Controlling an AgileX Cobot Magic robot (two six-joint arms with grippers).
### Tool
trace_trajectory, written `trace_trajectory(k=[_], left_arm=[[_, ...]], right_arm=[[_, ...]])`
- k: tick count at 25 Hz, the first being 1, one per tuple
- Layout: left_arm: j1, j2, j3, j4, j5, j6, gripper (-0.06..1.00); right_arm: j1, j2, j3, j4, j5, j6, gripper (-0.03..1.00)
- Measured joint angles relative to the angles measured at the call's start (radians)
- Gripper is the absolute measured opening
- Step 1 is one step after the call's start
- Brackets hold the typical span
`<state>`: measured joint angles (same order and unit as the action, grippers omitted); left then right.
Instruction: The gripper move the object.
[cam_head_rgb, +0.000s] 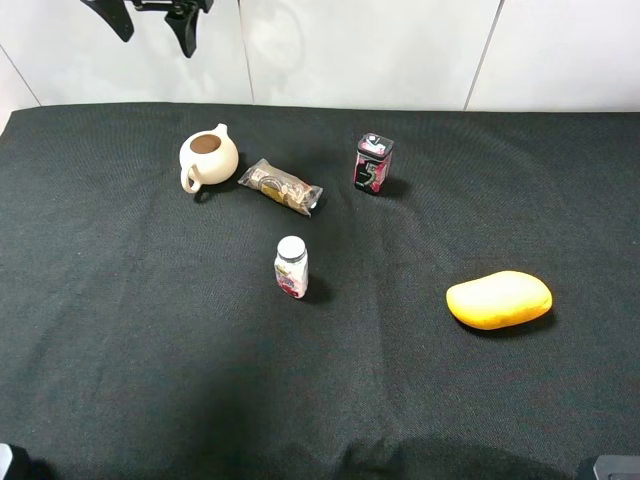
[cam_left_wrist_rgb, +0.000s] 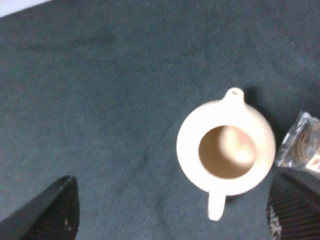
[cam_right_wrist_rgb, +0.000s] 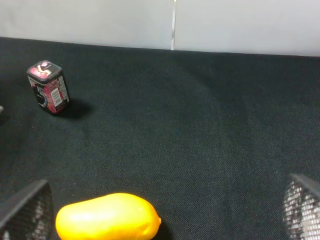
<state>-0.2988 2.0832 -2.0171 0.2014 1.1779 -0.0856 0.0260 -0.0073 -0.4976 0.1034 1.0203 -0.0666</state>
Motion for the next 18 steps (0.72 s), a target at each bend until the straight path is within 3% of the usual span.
trace_trajectory(k=[7,18], left_arm=[[0.0,-0.141,0.16,0.005,-0.002,0.014,0.79],[0.008,-0.405,0.521,0.001,-0.044,0.005,0.79]], right_arm=[[0.0,0.0,0.0,0.0,0.0,0.0,0.69],[0.0,0.0,0.0,0.0,0.0,0.0,0.69]])
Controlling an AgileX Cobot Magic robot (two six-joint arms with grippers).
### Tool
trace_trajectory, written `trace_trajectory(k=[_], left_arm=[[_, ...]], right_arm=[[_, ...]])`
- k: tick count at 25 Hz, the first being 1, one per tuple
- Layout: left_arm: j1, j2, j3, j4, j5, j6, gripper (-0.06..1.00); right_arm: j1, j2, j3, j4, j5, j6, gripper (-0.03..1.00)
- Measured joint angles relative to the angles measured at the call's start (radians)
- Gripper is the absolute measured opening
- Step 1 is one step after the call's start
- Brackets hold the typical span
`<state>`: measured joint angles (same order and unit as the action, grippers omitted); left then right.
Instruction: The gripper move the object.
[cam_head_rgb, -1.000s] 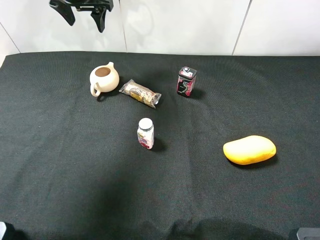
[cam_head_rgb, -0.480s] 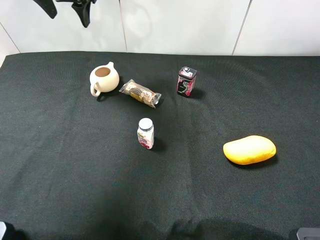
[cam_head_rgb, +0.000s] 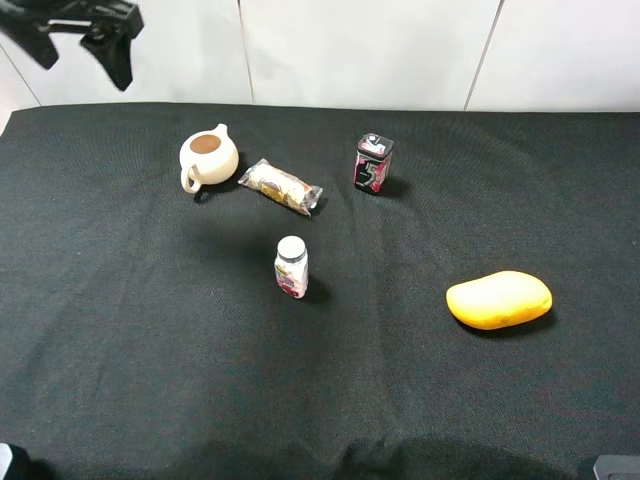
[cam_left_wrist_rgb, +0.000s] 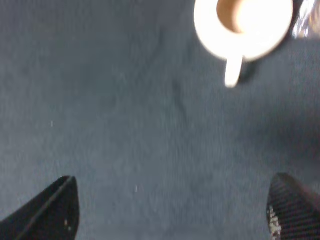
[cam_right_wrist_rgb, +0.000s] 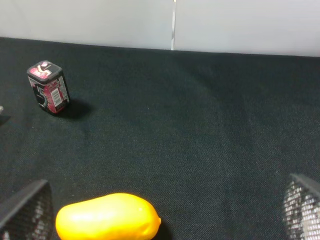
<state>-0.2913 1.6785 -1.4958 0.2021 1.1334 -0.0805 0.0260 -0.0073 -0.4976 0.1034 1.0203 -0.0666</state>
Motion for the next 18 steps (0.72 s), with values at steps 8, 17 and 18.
trace_trajectory(k=[8,17,18], left_arm=[[0.091,-0.249,0.287,-0.031,-0.054,-0.014,0.79],[0.303,-0.629,0.58,-0.086,-0.099,-0.014,0.79],[0.31,-0.668,0.602,-0.096,-0.104,-0.014,0.79]], right_arm=[[0.0,0.0,0.0,0.0,0.0,0.0,0.69],[0.0,0.0,0.0,0.0,0.0,0.0,0.69],[0.0,0.0,0.0,0.0,0.0,0.0,0.69]])
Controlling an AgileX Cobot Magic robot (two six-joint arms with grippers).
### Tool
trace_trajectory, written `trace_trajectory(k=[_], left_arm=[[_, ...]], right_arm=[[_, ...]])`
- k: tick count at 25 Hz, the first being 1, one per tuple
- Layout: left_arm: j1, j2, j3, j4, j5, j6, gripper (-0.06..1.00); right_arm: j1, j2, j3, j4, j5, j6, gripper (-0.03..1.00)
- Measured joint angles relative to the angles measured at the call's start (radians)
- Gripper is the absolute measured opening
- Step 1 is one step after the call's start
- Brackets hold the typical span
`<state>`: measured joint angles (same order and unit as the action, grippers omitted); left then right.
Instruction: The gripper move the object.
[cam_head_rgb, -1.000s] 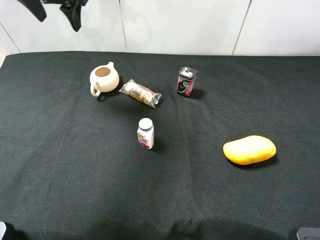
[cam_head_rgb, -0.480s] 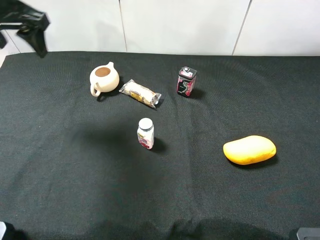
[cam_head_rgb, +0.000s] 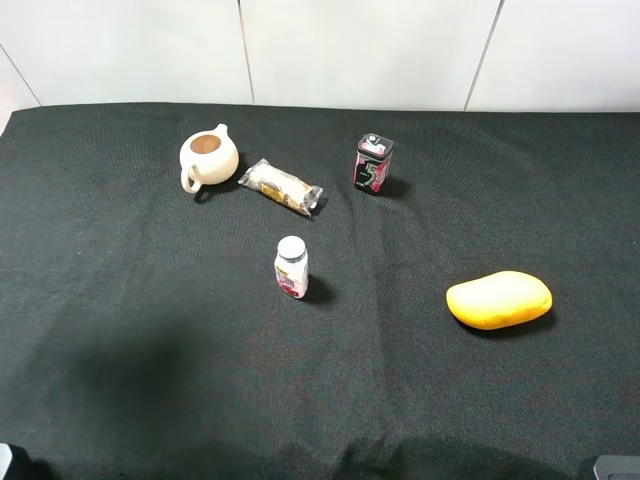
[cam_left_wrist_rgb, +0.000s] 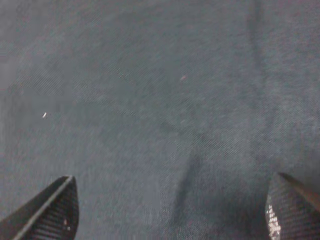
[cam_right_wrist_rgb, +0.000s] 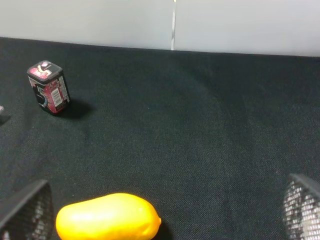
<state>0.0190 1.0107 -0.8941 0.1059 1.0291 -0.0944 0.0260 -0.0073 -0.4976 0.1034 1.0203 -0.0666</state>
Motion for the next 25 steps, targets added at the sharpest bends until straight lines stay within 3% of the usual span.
trace_trajectory(k=[17,25], left_arm=[[0.006,-0.509,0.225,-0.028,0.105,0.0,0.79],[0.006,-0.657,0.33,-0.033,0.11,0.001,0.79]], right_arm=[[0.0,0.0,0.0,0.0,0.0,0.0,0.69],[0.0,0.0,0.0,0.0,0.0,0.0,0.69]])
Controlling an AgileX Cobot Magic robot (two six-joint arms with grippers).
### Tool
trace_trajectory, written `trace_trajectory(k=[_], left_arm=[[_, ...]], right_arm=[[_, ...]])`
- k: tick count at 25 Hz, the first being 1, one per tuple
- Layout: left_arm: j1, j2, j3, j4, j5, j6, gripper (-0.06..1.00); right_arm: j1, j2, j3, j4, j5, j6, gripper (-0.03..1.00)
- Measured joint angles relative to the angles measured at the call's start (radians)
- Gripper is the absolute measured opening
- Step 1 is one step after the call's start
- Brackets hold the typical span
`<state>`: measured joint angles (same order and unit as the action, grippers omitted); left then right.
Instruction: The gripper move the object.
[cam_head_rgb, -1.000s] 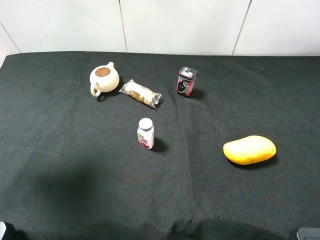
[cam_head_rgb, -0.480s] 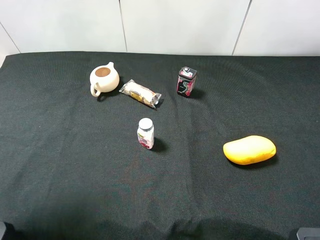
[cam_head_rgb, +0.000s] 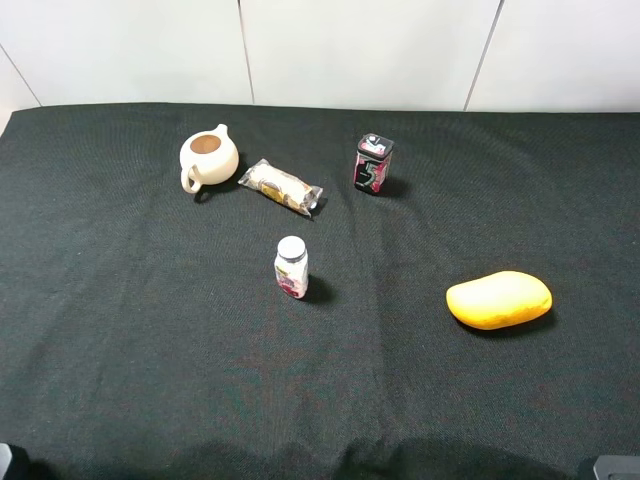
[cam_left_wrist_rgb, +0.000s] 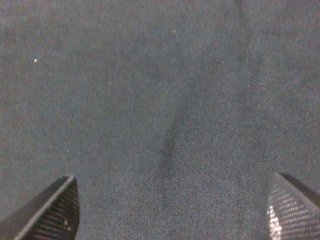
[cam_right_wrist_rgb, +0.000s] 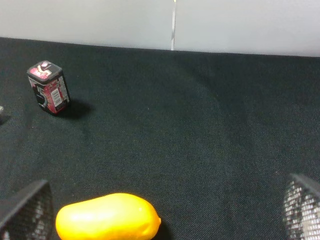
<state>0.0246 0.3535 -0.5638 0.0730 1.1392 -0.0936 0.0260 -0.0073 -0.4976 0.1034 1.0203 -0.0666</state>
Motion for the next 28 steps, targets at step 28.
trace_trajectory(k=[28], left_arm=[[-0.045,-0.355,0.037,-0.021,0.01,0.0,0.79]], right_arm=[[0.0,0.0,0.0,0.0,0.0,0.0,0.69]])
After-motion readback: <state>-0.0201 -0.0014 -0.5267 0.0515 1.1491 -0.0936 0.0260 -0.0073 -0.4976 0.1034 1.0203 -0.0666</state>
